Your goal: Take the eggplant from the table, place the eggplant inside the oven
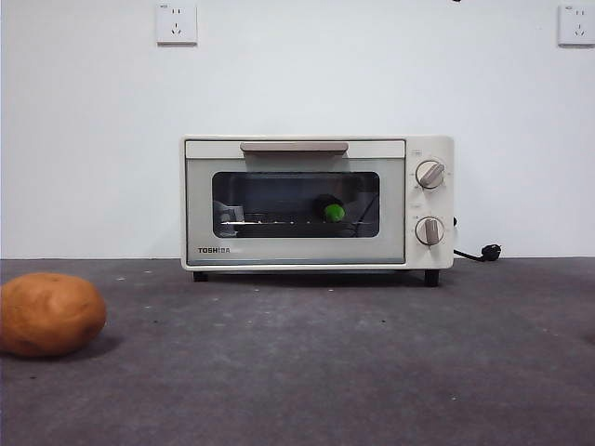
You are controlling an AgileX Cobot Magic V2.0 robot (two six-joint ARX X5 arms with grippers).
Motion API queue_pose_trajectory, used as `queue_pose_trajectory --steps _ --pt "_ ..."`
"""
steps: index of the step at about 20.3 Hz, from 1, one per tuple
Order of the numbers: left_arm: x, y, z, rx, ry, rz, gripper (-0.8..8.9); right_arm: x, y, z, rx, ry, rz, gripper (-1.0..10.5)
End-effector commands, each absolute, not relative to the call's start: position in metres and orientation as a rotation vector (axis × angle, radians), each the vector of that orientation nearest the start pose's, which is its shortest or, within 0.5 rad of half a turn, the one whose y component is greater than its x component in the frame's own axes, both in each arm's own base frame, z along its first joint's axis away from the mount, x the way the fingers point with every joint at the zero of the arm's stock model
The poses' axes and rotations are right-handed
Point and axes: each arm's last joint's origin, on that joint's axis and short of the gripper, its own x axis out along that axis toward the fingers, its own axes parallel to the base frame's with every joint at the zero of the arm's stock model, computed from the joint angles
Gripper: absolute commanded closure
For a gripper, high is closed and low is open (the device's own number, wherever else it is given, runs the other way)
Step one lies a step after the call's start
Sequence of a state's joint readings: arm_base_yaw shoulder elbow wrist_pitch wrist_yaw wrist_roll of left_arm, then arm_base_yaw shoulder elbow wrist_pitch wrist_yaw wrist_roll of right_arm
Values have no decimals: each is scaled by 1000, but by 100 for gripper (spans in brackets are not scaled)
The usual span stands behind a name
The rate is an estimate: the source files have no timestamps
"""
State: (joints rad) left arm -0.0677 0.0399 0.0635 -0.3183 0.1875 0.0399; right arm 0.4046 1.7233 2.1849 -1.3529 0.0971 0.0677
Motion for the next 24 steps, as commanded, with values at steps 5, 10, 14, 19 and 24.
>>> queue_pose_trajectory --steps 5,10,14,19,24 --pt "92 -12 149 11 310 -255 818 290 121 448 -159 908 249 945" --pt "92 -12 148 11 314 -255 818 277 113 461 -166 857 211 945" --pt "92 -12 148 11 315 -255 818 224 88 503 -231 653 199 946" --pt "92 -12 148 11 315 -255 818 121 30 559 -102 279 62 946" --pt "92 -12 148 11 315 -255 818 49 -3 567 -82 163 -162 945"
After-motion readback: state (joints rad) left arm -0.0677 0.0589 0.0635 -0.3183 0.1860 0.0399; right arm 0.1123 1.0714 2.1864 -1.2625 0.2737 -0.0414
